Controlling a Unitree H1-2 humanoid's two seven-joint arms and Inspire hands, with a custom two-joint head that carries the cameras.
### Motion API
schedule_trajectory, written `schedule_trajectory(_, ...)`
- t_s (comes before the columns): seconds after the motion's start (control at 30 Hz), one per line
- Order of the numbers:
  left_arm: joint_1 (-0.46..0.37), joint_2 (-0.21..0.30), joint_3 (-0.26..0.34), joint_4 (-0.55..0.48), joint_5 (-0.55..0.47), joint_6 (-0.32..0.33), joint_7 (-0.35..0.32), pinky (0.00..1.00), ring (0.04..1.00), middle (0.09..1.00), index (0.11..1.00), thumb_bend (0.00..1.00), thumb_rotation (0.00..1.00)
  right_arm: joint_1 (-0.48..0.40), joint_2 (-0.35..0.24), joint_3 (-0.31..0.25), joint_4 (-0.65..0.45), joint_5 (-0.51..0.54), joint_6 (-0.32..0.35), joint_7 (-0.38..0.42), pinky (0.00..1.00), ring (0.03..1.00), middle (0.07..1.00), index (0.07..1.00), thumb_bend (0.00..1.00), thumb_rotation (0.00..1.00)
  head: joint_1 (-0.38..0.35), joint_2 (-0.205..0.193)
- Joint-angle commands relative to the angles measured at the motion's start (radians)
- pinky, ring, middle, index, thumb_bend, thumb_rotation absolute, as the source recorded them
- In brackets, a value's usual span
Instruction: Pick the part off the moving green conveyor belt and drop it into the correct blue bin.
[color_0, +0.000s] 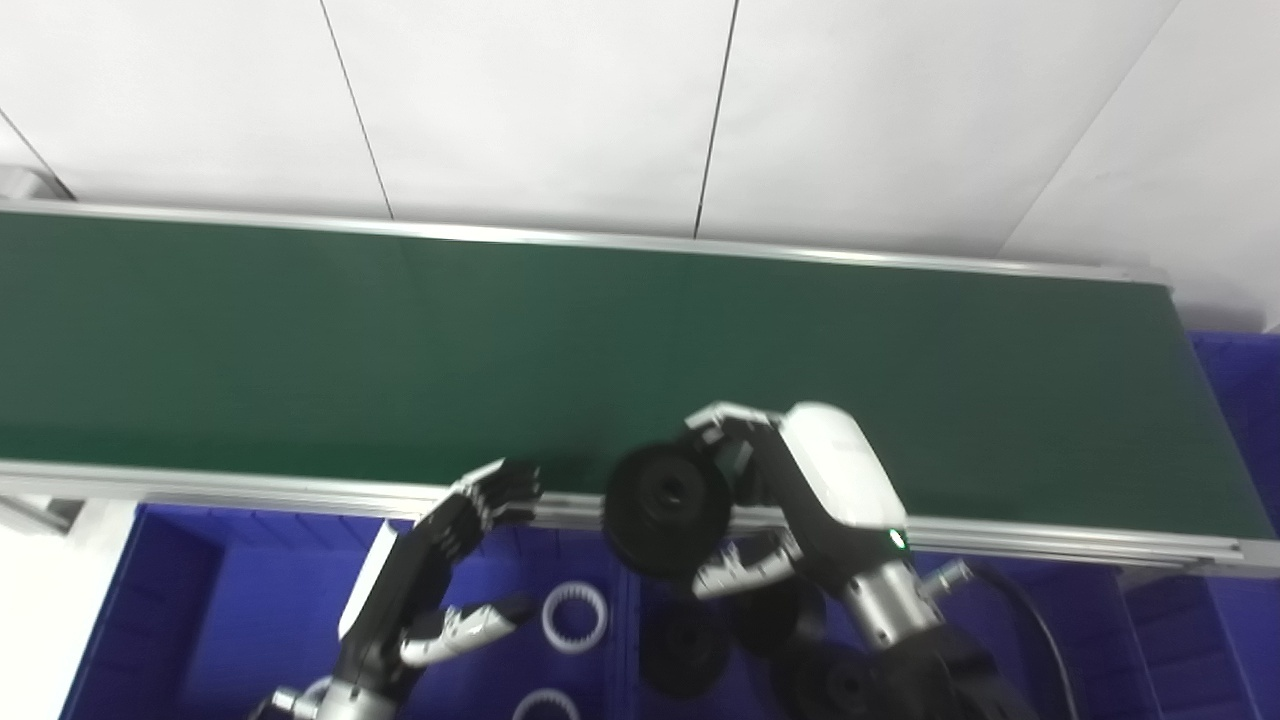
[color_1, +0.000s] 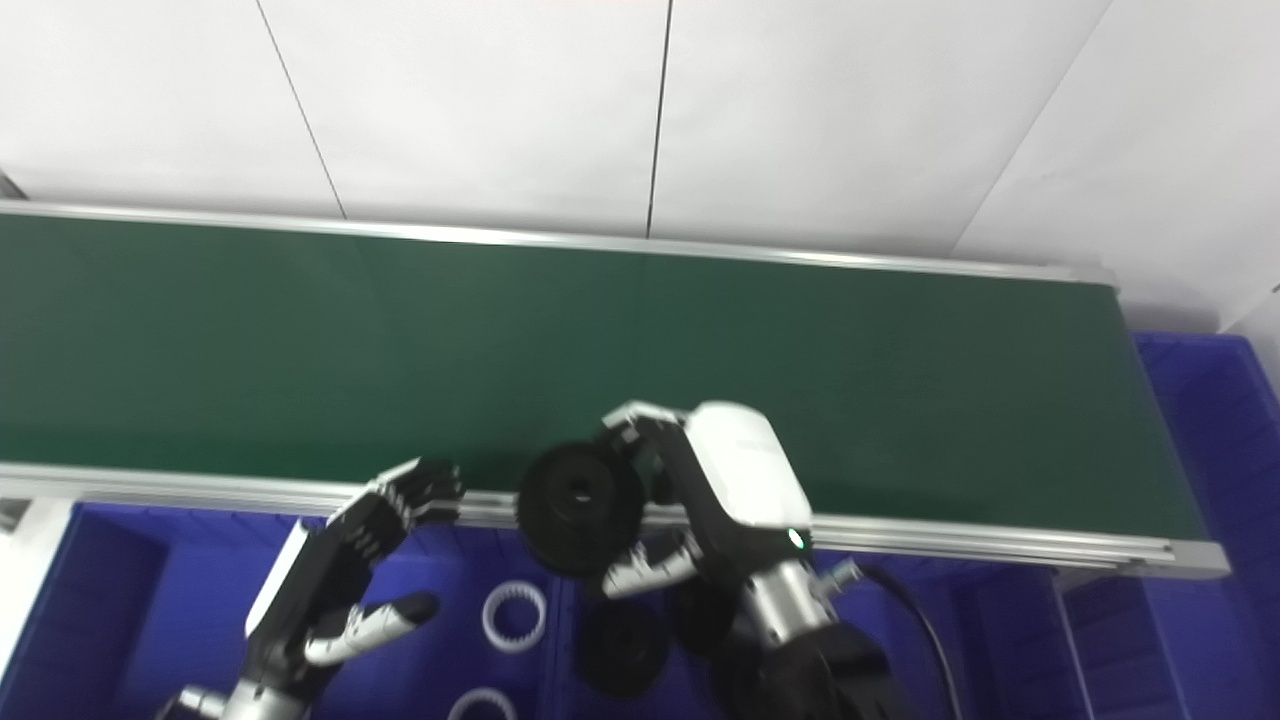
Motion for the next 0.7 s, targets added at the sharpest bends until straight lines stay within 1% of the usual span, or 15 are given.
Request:
schedule_trajectory(0.0,0.005,-0.001,0.009,-0.038,-0.017,-0.035,-0.011,0.73,0.794,0.817,0.806,0.56,0.42,0.041,-0.009,-0.005,-0.047,0.004,-0.076,-0.027,0.33,0.373,0.456,0.533,0.51,0.0,-0.002,0.012)
schedule_trajectory(0.07,0.005,-0.002,0.011,-0.043,-0.017,-0.035,-0.014,0.73,0.798,0.817,0.809,0.56,0.42,0.1,-0.029,-0.007,-0.029,0.004,-0.1,-0.038,0.33,0.374,0.465,0.543,0.51,0.0,-0.004,0.02)
schedule_trajectory(0.13,0.008,-0.005,0.013,-0.051,-0.013,-0.035,-0.01,0.73,0.799,0.814,0.801,0.54,0.41,0.147,-0.037,-0.014,-0.006,0.0,-0.123,-0.056,0.32,0.37,0.472,0.546,0.51,0.0,-0.011,0.029)
schedule_trajectory(0.23,0.009,-0.002,0.015,-0.056,-0.028,-0.035,-0.022,0.72,0.799,0.817,0.807,0.52,0.39,0.202,-0.043,-0.029,0.019,-0.011,-0.134,-0.073,0.29,0.372,0.487,0.542,0.51,0.0,-0.018,0.038)
schedule_trajectory(0.27,0.008,0.002,0.016,-0.059,-0.03,-0.035,-0.026,0.72,0.8,0.821,0.811,0.52,0.4,0.219,-0.047,-0.035,0.021,-0.014,-0.132,-0.072,0.29,0.374,0.483,0.543,0.51,0.0,-0.02,0.042)
schedule_trajectory(0.3,0.008,0.004,0.017,-0.061,-0.032,-0.035,-0.029,0.72,0.8,0.823,0.814,0.52,0.4,0.235,-0.053,-0.041,0.024,-0.016,-0.137,-0.076,0.33,0.387,0.476,0.54,0.51,0.0,-0.022,0.043)
schedule_trajectory(0.33,0.007,0.005,0.02,-0.062,-0.041,-0.035,-0.036,0.72,0.798,0.823,0.814,0.51,0.4,0.25,-0.061,-0.047,0.029,-0.022,-0.145,-0.083,0.35,0.393,0.471,0.541,0.51,0.0,-0.029,0.047)
schedule_trajectory(0.37,0.005,0.004,0.023,-0.062,-0.048,-0.035,-0.041,0.72,0.793,0.822,0.812,0.53,0.42,0.264,-0.068,-0.052,0.032,-0.027,-0.147,-0.082,0.39,0.41,0.478,0.532,0.51,0.0,-0.033,0.048)
schedule_trajectory(0.4,0.004,0.005,0.028,-0.063,-0.051,-0.035,-0.045,0.72,0.792,0.821,0.811,0.53,0.42,0.273,-0.072,-0.055,0.033,-0.037,-0.142,-0.074,0.39,0.413,0.479,0.53,0.51,0.0,-0.043,0.051)
schedule_trajectory(0.47,0.002,0.007,0.037,-0.064,-0.049,-0.035,-0.052,0.73,0.792,0.823,0.813,0.55,0.46,0.274,-0.069,-0.057,0.039,-0.075,-0.112,-0.039,0.42,0.428,0.492,0.515,0.51,0.0,-0.058,0.054)
schedule_trajectory(0.53,0.0,0.01,0.044,-0.063,-0.054,-0.035,-0.061,0.72,0.792,0.824,0.81,0.54,0.45,0.262,-0.05,-0.061,0.059,-0.109,-0.079,-0.01,0.42,0.421,0.501,0.524,0.51,0.0,-0.069,0.053)
schedule_trajectory(0.6,0.0,0.014,0.052,-0.065,-0.057,-0.035,-0.067,0.72,0.792,0.823,0.809,0.53,0.45,0.248,-0.026,-0.072,0.09,-0.122,-0.065,-0.001,0.42,0.405,0.49,0.558,0.51,0.0,-0.093,0.058)
schedule_trajectory(0.67,0.001,0.019,0.063,-0.066,-0.065,-0.035,-0.075,0.72,0.791,0.822,0.809,0.53,0.45,0.23,0.0,-0.084,0.118,-0.138,-0.049,0.006,0.42,0.397,0.491,0.571,0.51,0.0,-0.116,0.063)
